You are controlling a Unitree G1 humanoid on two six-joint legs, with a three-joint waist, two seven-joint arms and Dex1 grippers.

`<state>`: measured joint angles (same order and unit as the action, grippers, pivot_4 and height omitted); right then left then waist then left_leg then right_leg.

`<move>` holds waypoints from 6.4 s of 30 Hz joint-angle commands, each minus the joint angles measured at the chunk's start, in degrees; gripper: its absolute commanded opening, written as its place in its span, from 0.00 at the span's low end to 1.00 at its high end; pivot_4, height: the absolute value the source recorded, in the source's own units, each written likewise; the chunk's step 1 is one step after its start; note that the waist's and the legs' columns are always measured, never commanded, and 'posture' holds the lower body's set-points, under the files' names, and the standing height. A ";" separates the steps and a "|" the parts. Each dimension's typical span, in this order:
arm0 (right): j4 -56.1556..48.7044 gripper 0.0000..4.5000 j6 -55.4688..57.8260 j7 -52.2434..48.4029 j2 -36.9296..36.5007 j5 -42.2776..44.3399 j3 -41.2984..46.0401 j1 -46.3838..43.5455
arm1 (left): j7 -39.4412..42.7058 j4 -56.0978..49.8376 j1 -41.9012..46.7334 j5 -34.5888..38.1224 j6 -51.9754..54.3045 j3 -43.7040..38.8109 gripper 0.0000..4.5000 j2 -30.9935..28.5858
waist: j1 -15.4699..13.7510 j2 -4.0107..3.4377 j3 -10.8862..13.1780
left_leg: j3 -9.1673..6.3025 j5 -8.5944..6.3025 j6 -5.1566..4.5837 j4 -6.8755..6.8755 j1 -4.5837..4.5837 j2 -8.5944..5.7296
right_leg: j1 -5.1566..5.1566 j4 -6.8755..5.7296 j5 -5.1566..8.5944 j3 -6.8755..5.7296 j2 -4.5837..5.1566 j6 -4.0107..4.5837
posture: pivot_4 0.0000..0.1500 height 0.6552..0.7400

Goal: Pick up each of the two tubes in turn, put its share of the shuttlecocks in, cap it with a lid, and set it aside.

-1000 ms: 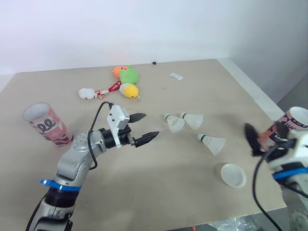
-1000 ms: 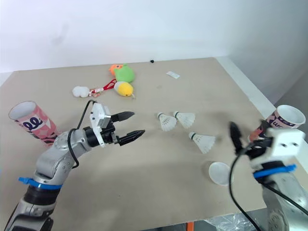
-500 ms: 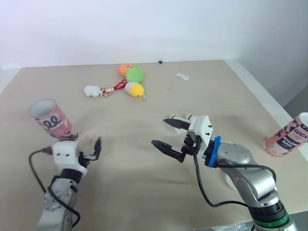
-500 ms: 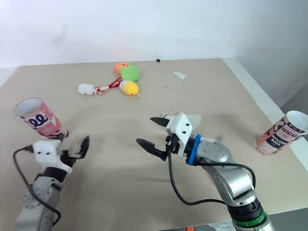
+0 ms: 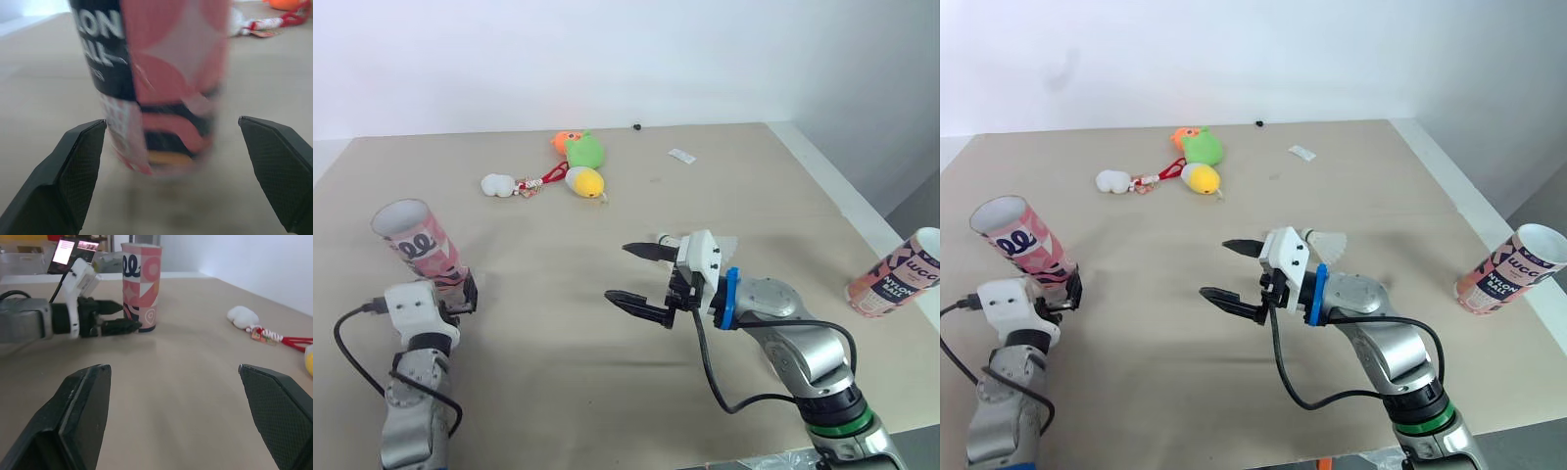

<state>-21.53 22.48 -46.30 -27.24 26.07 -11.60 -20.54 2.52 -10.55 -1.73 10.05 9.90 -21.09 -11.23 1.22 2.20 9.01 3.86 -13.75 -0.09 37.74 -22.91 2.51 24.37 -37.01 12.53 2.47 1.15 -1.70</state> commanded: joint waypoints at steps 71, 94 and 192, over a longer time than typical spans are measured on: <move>13.26 0.45 -4.48 37.96 22.24 -24.05 4.40 6.47 | 73.42 6.58 23.48 -3.39 7.02 30.48 0.75 -49.58 | 0.76 0.23 -0.11 | 0.59 0.03 0.39 -0.21 -0.53 0.23 | 0.94 -0.29 0.15 0.24 -0.39 0.34 | 1.00 1.00; -5.79 0.03 2.69 1.52 -0.21 -6.72 -4.46 -6.61 | 75.20 11.93 26.96 -7.94 8.11 35.37 0.75 -45.01 | 0.13 -0.42 -0.31 | 0.73 0.23 0.16 -0.09 0.10 0.16 | 0.51 -0.40 -0.01 0.46 -0.44 0.54 | 1.00 1.00; -2.00 0.98 1.98 -1.40 3.51 -10.63 -7.22 -12.88 | 76.84 11.26 27.96 -9.80 9.24 34.97 0.75 -39.87 | -0.22 -0.84 -1.20 | 0.43 -0.17 -0.54 0.23 -0.06 -0.74 | 0.01 -0.16 0.46 0.76 0.44 -0.45 | 1.00 1.00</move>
<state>-20.05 23.51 -48.21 -23.39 13.63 -22.06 -33.95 79.12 0.95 27.89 0.19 18.82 11.40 -51.81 1.01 1.36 7.81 4.27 -13.92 -0.63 37.98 -22.98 1.77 24.38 -37.17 12.99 3.21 1.60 -2.15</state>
